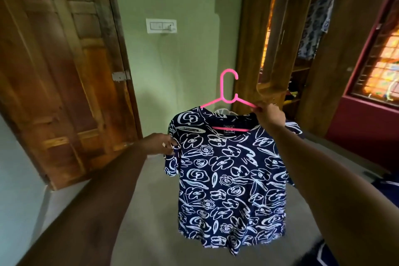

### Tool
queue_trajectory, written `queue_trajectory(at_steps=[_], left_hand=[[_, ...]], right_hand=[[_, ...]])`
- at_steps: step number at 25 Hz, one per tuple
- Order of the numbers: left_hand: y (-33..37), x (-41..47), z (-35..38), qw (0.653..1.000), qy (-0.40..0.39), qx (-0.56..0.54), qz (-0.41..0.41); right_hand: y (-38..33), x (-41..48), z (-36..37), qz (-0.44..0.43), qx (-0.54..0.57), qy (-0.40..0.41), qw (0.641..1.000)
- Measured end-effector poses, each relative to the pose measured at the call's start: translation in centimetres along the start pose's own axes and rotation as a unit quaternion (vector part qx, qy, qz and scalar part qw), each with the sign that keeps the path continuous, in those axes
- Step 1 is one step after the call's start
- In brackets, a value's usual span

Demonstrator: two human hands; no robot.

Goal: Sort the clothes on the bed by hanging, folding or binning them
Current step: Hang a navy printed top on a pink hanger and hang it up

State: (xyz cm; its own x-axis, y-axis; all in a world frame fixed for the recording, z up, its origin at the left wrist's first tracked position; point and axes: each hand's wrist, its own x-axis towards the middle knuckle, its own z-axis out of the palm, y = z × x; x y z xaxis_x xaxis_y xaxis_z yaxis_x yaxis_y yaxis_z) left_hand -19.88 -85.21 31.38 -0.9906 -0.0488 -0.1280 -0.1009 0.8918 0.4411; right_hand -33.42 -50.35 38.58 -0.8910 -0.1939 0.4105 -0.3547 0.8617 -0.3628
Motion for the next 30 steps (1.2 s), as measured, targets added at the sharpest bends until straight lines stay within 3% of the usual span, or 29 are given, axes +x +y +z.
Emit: queue_trajectory(at_steps=[7, 16, 21, 23, 30], left_hand=[[-1.7, 13.1, -0.1, 0.999, -0.019, -0.005, 0.044], [-2.1, 33.6, -1.9, 0.991, -0.083, -0.022, 0.1], [1.8, 42.1, -2.1, 0.982, -0.098, -0.01, 0.162], [3.4, 45.5, -0.9, 0.973, -0.141, -0.008, 0.185], [15.7, 53.2, 3.3, 0.949, -0.188, 0.034, 0.251]], right_hand=[[3.9, 7.6, 5.0, 0.07, 0.024, 0.047, 0.996], [7.4, 18.5, 10.8, 0.221, 0.029, 0.112, 0.968], [10.8, 20.6, 10.8, 0.305, -0.003, 0.169, 0.937], [12.9, 21.1, 10.0, 0.327, -0.017, 0.194, 0.925], [22.5, 21.7, 6.8, 0.397, -0.064, 0.266, 0.876]])
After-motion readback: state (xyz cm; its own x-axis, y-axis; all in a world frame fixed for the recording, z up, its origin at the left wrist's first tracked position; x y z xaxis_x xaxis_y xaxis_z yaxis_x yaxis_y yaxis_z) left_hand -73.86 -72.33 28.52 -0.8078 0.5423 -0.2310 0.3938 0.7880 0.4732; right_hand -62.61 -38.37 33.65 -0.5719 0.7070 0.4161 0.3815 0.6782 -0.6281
